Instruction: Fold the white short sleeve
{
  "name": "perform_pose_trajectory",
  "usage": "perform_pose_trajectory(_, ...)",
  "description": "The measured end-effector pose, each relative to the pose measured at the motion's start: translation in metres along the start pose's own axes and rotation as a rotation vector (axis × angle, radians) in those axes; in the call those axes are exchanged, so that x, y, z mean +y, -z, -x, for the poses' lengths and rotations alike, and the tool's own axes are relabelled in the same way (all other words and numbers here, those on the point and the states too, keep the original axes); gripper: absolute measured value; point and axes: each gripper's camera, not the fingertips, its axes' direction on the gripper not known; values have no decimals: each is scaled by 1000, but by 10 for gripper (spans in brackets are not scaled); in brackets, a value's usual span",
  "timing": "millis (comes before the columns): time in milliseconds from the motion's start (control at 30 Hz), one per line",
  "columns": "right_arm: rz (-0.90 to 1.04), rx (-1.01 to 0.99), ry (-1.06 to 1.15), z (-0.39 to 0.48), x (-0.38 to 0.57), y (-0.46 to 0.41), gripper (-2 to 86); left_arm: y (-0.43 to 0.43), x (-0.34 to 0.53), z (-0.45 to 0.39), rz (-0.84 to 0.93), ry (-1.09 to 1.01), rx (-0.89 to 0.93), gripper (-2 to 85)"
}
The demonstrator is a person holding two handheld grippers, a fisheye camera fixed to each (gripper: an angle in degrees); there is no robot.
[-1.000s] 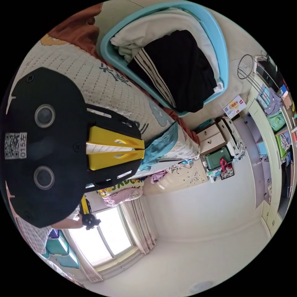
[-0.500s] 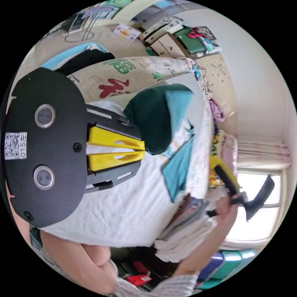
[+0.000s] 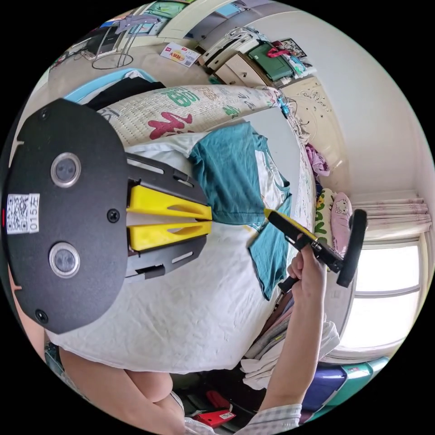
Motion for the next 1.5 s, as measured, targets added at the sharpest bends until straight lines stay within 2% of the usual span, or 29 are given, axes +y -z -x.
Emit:
perform_pose_trajectory(67, 46, -60, -13, -8, 7, -10, 62, 5, 3, -9, -42, -10, -23, 1)
perform_pose_trajectory(167, 12, -65, -2, -8, 14, -5, 4, 14, 4, -22, -81, -32, -51, 1)
perform_pose_trajectory(367, -40, 70, 31, -13, 36, 0, 7, 22, 8, -36, -84, -146, -7, 12)
perform_pose_trajectory(500, -166, 133, 56, -10, 66, 19, 62, 47, 29, -1, -184, 27, -87, 23)
perform_pose_trajectory(567, -246, 112, 190, 17, 91, 38, 69, 52, 42, 20, -219, 152, -211, 34)
perform_pose_trajectory(700, -299, -30, 386, 66, 117, 50, 85, 38, 38, 27, -153, 170, -232, 31)
perform_pose_trajectory(767, -239, -145, 486, 94, 124, 45, 89, 20, 30, 26, -68, 148, -235, 20)
perform_pose_trajectory(833, -187, -138, 532, 109, 127, 37, 86, 5, 23, 28, 10, 140, -241, 15)
perform_pose_trajectory(967, -175, -88, 432, 99, 126, 22, 59, -4, 20, 31, 50, 142, -268, 7)
perform_pose_trajectory(1200, -161, -55, 435, 81, 142, 13, -5, -5, 20, 44, 54, 152, -273, 3)
perform_pose_trajectory(1400, -199, -218, 391, 28, 158, 35, 32, -2, 18, 59, 70, 158, -290, 7)
perform_pose_trajectory(1467, -287, -362, 233, -37, 162, 55, 52, 7, 15, 64, 69, 161, -312, 11)
perform_pose_trajectory(1500, -308, -371, 183, -56, 163, 59, 54, 12, 14, 67, 59, 164, -309, 13)
